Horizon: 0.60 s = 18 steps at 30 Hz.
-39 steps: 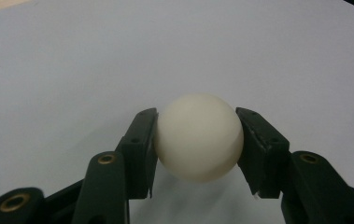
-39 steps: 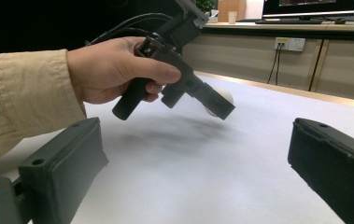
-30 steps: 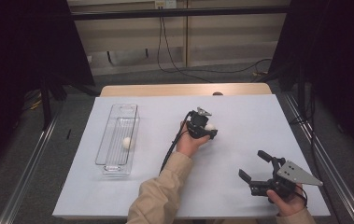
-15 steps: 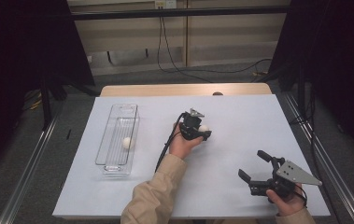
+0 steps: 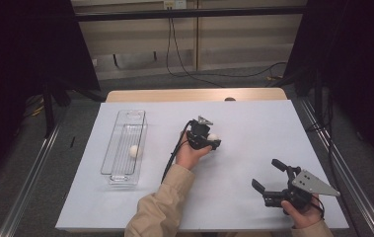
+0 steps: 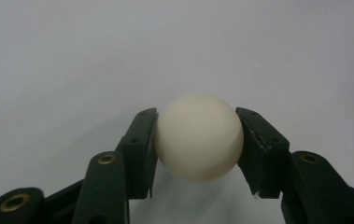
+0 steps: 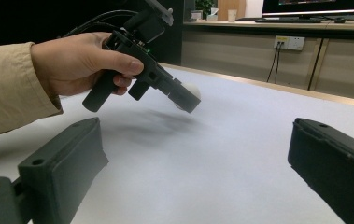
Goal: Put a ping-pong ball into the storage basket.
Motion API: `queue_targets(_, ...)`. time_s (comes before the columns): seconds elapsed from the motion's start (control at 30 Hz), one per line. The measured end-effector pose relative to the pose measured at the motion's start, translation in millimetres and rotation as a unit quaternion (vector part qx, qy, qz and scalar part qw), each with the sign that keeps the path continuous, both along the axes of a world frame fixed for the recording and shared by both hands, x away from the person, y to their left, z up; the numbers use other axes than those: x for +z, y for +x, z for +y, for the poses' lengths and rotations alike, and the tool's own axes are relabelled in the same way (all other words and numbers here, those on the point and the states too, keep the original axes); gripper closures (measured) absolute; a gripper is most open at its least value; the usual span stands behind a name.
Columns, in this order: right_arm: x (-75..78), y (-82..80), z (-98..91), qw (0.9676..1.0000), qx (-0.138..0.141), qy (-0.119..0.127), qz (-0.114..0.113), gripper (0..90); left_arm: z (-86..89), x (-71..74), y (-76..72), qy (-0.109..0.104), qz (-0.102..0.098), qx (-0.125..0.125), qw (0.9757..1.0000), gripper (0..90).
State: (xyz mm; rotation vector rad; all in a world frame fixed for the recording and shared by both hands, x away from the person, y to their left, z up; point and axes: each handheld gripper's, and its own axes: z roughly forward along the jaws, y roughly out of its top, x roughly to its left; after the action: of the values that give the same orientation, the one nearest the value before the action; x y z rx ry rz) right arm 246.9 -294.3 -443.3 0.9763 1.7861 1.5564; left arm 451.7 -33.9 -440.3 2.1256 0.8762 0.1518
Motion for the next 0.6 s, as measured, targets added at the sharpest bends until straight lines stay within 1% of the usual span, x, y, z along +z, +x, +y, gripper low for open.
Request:
queue_targets(0.07, 0.0, -0.1, 0.1, 1.0000, -0.001, 0.001, 0.000, 3.0, 1.2, 1.0, 0.0, 0.004, 0.000, -0.004, 1.0000, 51.2)
queue_targets(0.23, -0.3, 0.1, 0.5, 1.0000, -0.001, 0.001, 0.002, 2.9, 4.7, 2.7, -2.1, 0.001, -0.001, -0.004, 1.0000, 51.2)
queue_targets(0.6, -0.3, 0.2, 0.6, 1.0000, 0.001, 0.001, 0.002, 3.0, 15.3, 4.8, -5.6, 0.006, 0.003, -0.006, 1.0000, 51.2)
